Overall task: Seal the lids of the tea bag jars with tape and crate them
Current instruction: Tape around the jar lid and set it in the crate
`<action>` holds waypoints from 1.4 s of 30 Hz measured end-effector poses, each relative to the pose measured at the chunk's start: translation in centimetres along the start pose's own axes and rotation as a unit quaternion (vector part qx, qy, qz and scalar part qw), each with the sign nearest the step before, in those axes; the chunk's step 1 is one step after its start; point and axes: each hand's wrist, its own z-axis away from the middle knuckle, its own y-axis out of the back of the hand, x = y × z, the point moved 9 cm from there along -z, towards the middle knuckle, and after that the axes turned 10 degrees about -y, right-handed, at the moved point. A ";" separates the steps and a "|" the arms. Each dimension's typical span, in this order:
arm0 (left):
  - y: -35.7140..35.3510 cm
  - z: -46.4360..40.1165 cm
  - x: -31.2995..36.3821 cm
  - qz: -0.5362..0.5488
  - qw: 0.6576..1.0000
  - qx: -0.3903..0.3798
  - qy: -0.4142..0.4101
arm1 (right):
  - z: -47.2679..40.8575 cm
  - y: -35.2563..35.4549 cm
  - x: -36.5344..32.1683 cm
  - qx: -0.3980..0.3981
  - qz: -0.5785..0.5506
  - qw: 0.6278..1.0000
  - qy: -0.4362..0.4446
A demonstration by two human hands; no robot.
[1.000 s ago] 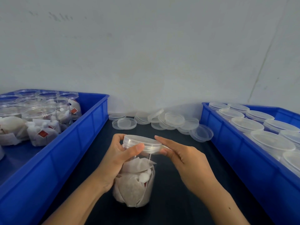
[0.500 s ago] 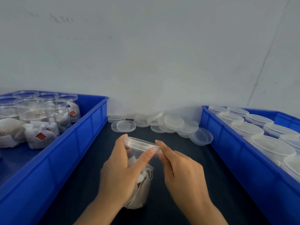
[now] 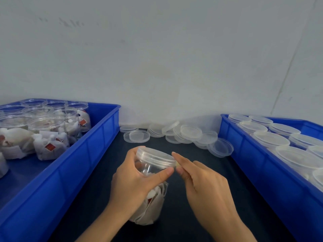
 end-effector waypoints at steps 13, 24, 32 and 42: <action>-0.4 -0.2 0.6 0.120 0.991 -0.054 -0.032 | -0.8 -2.7 3.2 -0.184 -0.118 0.968 -0.123; -1.4 -0.9 -0.5 0.239 0.960 -0.142 0.045 | -1.2 -1.8 3.6 -0.222 -0.132 0.963 -0.073; -2.7 -0.8 -1.2 0.279 0.938 -0.190 0.080 | -1.5 -2.3 2.6 -0.192 -0.121 0.974 -0.029; 0.9 -0.7 2.2 -0.136 0.988 0.020 -0.071 | -0.9 -3.1 2.2 -0.095 -0.130 0.984 -0.070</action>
